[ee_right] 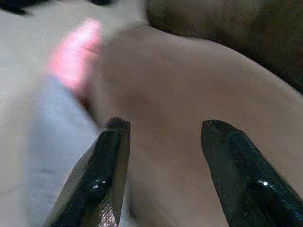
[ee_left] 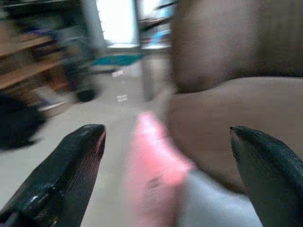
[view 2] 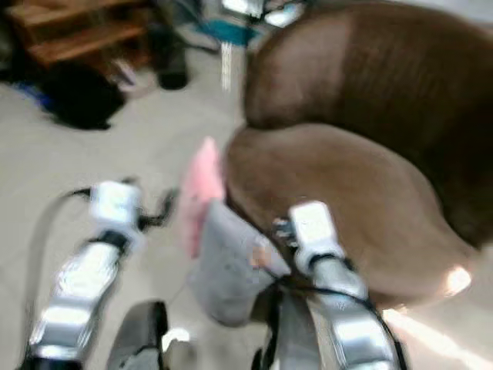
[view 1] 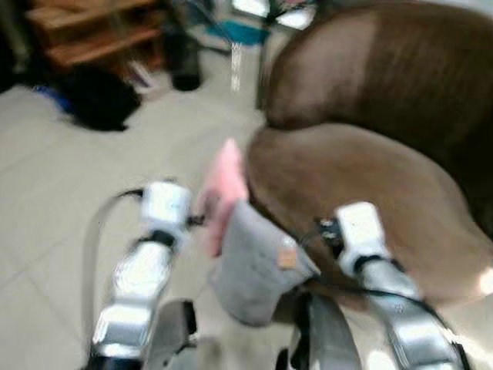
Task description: Move the pillow to the sofa from floor
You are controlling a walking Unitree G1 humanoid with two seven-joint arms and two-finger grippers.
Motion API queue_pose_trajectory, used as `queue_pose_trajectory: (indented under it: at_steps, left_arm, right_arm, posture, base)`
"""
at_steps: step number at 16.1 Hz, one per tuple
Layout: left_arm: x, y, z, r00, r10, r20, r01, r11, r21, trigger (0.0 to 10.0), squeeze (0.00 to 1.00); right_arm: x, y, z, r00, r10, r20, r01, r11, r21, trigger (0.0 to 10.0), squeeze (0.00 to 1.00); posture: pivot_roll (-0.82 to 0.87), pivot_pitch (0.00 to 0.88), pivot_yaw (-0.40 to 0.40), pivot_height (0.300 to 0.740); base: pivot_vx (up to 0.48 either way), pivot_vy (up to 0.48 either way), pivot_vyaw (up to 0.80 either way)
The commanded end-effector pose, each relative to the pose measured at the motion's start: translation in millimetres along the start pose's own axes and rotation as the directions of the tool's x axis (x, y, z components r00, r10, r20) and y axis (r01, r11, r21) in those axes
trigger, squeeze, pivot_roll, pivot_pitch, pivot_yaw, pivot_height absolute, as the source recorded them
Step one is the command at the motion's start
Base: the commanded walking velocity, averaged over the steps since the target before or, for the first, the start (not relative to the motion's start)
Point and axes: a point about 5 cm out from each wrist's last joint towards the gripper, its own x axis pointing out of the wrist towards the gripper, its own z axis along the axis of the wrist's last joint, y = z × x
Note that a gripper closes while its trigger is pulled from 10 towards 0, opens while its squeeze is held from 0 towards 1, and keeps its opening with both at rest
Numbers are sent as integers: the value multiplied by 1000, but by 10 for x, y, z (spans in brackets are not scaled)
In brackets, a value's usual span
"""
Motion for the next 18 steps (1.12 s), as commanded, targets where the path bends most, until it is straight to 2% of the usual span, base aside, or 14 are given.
queue_pose_trajectory:
  at_steps: [1, 4, 12, 15, 17, 18]
  left_arm:
    - [-43, 69, -24, 1000, 21, -12, -21, 999, 31, 10000, 0]
    - [-43, 75, -18, 1000, 22, -9, -22, 999, 38, 10000, 0]
    - [-80, 89, -54, 999, 25, -20, -24, 999, 47, 10000, 0]
    - [-169, 121, -103, 999, 25, -43, -23, 998, 61, 10000, 0]
    - [-232, 134, -172, 997, 6, -72, -2, 999, 46, 10000, 0]
    - [-259, 127, -216, 996, -23, -90, 28, 999, 46, 10000, 0]
  right_arm:
    - [8, 50, 6, 1000, 17, 2, -17, 1000, 9, 10000, 0]
    - [20, 63, -10, 1000, 27, -4, -27, 999, 21, 10000, 0]
    - [110, 179, -65, 991, 136, -4, -135, 990, 48, 10000, 0]
    - [230, 368, -104, 975, 224, -9, -223, 971, 87, 10000, 0]
    - [323, 497, -49, 955, 295, 35, -297, 948, 117, 10000, 0]
    - [379, 544, -34, 948, 314, 48, -318, 938, 136, 10000, 376]
  posture:
    - [-58, 51, -28, 560]
    - [-56, 51, -29, 560]
    - [-45, 65, -30, 491]
    - [-25, 80, -40, 461]
    - [-18, 104, -31, 461]
    - [-24, 116, -20, 461]
  base:
    - [0, 0, 0]
    - [0, 0, 0]
    - [0, 0, 0]
    - [0, 0, 0]
    - [0, 0, 0]
    - [0, 0, 0]
